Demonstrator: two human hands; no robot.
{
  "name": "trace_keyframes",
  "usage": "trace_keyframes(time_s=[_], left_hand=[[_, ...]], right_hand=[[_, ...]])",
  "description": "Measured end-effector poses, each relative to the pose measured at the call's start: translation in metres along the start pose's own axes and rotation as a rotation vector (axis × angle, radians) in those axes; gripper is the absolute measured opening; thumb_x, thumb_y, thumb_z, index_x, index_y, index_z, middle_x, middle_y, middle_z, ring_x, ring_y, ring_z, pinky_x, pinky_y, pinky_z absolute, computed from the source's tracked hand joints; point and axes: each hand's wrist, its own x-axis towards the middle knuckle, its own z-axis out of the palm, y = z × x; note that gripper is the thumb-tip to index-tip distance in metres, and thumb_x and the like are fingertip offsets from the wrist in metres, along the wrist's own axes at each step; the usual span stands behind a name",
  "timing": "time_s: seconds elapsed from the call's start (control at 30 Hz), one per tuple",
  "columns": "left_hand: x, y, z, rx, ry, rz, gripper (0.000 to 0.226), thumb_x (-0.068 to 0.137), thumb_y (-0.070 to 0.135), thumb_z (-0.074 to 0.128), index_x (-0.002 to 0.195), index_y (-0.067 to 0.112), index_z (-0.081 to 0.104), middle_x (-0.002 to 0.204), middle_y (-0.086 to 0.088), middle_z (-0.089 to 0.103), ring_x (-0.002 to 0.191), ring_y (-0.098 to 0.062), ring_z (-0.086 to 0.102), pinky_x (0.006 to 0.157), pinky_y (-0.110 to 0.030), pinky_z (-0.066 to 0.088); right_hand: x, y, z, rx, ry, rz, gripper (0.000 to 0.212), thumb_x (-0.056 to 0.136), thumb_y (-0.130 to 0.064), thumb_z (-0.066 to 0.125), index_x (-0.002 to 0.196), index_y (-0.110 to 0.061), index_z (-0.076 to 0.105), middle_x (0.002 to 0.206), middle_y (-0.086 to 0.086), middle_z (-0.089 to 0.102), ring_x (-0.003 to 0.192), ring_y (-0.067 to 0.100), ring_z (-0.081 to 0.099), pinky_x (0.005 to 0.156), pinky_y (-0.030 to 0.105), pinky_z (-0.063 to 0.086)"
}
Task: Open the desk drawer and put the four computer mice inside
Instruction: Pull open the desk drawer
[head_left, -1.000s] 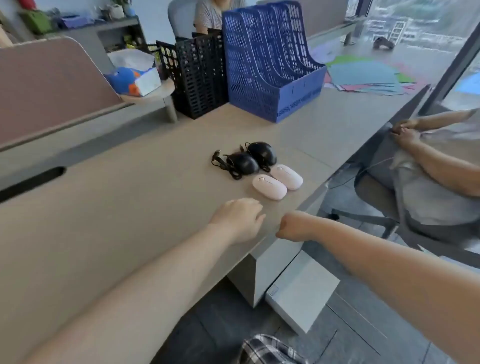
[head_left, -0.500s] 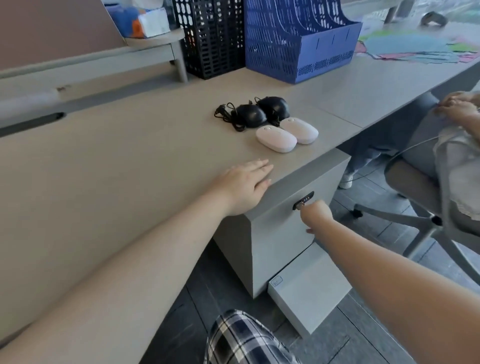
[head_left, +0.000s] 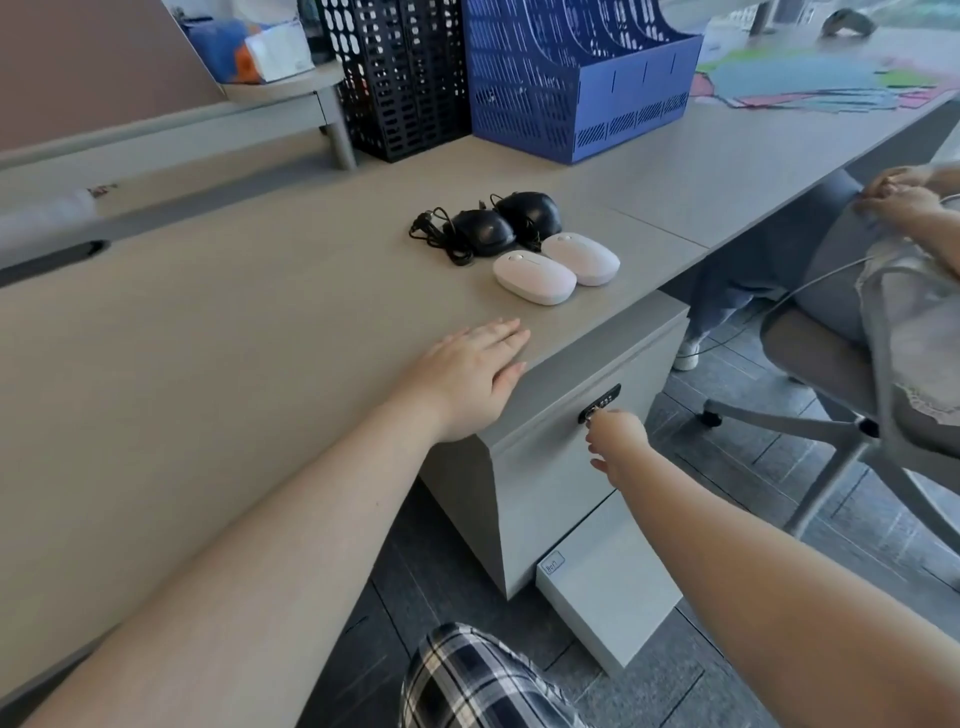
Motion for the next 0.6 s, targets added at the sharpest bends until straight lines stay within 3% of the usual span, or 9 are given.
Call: trace_keyframes(time_s=[0.07, 0.1, 0.13, 0.2, 0.23, 0.3, 0.37, 0.43, 0.6], left_hand=[[-0.001, 0.001, 0.0, 0.01, -0.01, 0.008, 0.049, 0.102, 0.031, 0.032, 0.15, 0.021, 0.029, 0.16, 0.005, 0.023, 0.148, -0.009, 0.017, 0.12, -0.033, 0.013], [-0.001, 0.002, -0.001, 0.015, -0.017, 0.01, 0.049, 0.103, 0.03, 0.031, 0.15, 0.02, 0.028, 0.16, 0.004, 0.022, 0.148, -0.009, 0.016, 0.12, -0.032, 0.012], [-0.002, 0.002, -0.002, 0.025, -0.021, 0.013, 0.049, 0.103, 0.03, 0.03, 0.151, 0.02, 0.027, 0.161, 0.004, 0.021, 0.148, -0.009, 0.015, 0.119, -0.031, 0.012], [-0.004, 0.005, -0.004, 0.053, -0.033, 0.003, 0.05, 0.104, 0.03, 0.027, 0.152, 0.019, 0.023, 0.162, 0.004, 0.018, 0.149, -0.009, 0.014, 0.119, -0.029, 0.01], [-0.004, 0.008, -0.004, 0.068, -0.039, -0.014, 0.05, 0.104, 0.03, 0.026, 0.152, 0.018, 0.02, 0.162, 0.003, 0.016, 0.149, -0.01, 0.012, 0.119, -0.029, 0.01], [-0.007, 0.019, -0.001, 0.116, -0.055, -0.074, 0.054, 0.104, 0.032, 0.023, 0.154, 0.015, 0.013, 0.163, 0.0, 0.01, 0.15, -0.012, 0.008, 0.12, -0.03, 0.008], [-0.012, 0.033, 0.004, 0.186, -0.07, -0.141, 0.059, 0.103, 0.035, 0.022, 0.154, 0.009, 0.005, 0.164, -0.005, 0.002, 0.151, -0.017, 0.004, 0.121, -0.031, 0.005], [-0.017, 0.044, 0.007, 0.221, -0.089, -0.18, 0.063, 0.103, 0.036, 0.023, 0.153, 0.005, 0.0, 0.163, -0.009, -0.003, 0.151, -0.019, 0.0, 0.121, -0.032, 0.002], [-0.026, 0.049, 0.001, 0.23, -0.159, -0.175, 0.065, 0.102, 0.036, 0.025, 0.153, 0.006, -0.003, 0.163, -0.008, -0.007, 0.151, -0.018, -0.003, 0.121, -0.031, 0.001]], right_hand=[[-0.009, -0.002, -0.014, -0.02, -0.018, -0.004, 0.019, 0.095, -0.012, 0.041, 0.107, -0.004, 0.052, 0.092, 0.012, 0.058, 0.072, 0.02, 0.054, 0.075, 0.035, 0.044], [-0.012, -0.002, -0.021, -0.115, 0.019, -0.015, 0.022, 0.095, -0.012, 0.042, 0.11, -0.001, 0.053, 0.087, 0.013, 0.057, 0.072, 0.021, 0.053, 0.075, 0.036, 0.043], [-0.013, 0.002, -0.029, -0.262, 0.096, -0.094, 0.029, 0.094, -0.014, 0.044, 0.117, 0.0, 0.052, 0.093, 0.015, 0.058, 0.084, 0.026, 0.055, 0.079, 0.039, 0.044], [-0.02, 0.007, -0.043, -0.59, 0.355, -0.449, 0.039, 0.094, -0.02, 0.045, 0.131, -0.009, 0.047, 0.128, 0.013, 0.052, 0.125, 0.032, 0.042, 0.098, 0.043, 0.041], [-0.028, 0.006, -0.047, -0.684, 0.39, -0.646, 0.04, 0.095, -0.023, 0.043, 0.133, -0.012, 0.048, 0.139, 0.009, 0.048, 0.136, 0.03, 0.033, 0.106, 0.044, 0.036], [-0.036, 0.0, -0.045, -0.875, 0.23, -0.889, 0.037, 0.098, -0.028, 0.039, 0.125, -0.013, 0.06, 0.137, 0.004, 0.056, 0.139, 0.026, 0.036, 0.114, 0.042, 0.03], [-0.039, -0.006, -0.041, -1.104, 0.046, -0.9, 0.042, 0.099, -0.033, 0.034, 0.109, -0.013, 0.069, 0.119, 0.004, 0.067, 0.124, 0.024, 0.052, 0.111, 0.038, 0.033], [-0.047, -0.012, -0.04, -1.202, -0.013, -0.804, 0.045, 0.099, -0.035, 0.031, 0.103, -0.012, 0.07, 0.106, 0.005, 0.069, 0.107, 0.025, 0.06, 0.1, 0.037, 0.043], [-0.063, -0.018, -0.06, -1.316, -0.02, -0.67, 0.041, 0.096, -0.035, 0.035, 0.094, -0.012, 0.068, 0.09, 0.004, 0.063, 0.082, 0.025, 0.056, 0.075, 0.032, 0.049]])
